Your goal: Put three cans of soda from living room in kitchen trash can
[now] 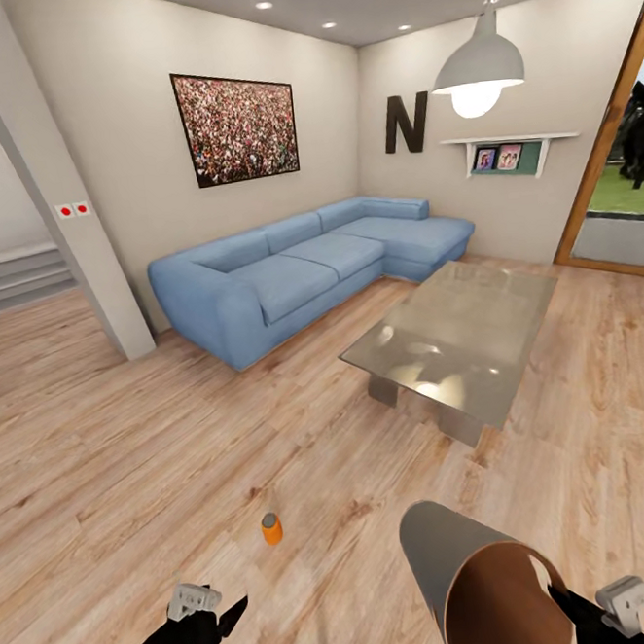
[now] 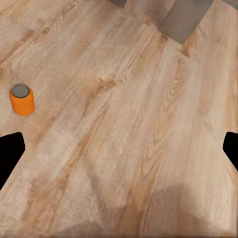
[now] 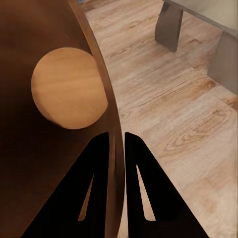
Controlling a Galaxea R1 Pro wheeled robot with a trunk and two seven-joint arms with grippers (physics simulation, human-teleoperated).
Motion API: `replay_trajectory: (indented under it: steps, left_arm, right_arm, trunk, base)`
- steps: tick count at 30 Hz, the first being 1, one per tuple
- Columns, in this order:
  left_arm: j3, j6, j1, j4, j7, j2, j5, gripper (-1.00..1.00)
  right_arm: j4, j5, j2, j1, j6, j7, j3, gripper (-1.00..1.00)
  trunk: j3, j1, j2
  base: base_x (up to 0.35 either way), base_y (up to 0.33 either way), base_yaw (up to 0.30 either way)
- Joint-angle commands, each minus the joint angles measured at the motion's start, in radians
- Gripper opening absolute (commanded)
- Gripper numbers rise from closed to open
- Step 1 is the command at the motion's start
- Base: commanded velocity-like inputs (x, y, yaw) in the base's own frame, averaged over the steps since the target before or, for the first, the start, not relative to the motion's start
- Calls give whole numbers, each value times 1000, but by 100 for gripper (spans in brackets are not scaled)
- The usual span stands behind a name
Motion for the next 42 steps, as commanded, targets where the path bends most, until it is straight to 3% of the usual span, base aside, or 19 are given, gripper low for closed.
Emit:
replay_trajectory:
  steps: [1,13,25,26,42]
  left_arm:
    - [0,0,0,6,0,0,0,100]
    - [0,0,0,16,0,0,0,100]
    - [9,-31,68,83,-13,16,8,100]
    - [9,-31,109,202,-13,16,8,100]
    - [9,-32,112,212,-12,17,8,100]
  right_arm:
    - [-2,-5,0,0,6,7,0,-100]
    - [-2,63,0,0,51,-9,0,-100]
    - [-10,150,-16,72,-36,-26,-24,-100]
    - [-11,-134,-16,175,-43,65,-24,-100]
    - [-10,-132,-20,180,-45,65,-25,-100]
  trunk:
    - [0,0,0]
    - [0,0,0]
    - [0,0,0]
    - [0,0,0]
    - [0,0,0]
  base:
    - [0,0,0]
    - [0,0,0]
    - [0,0,0]
    - [0,0,0]
    - [0,0,0]
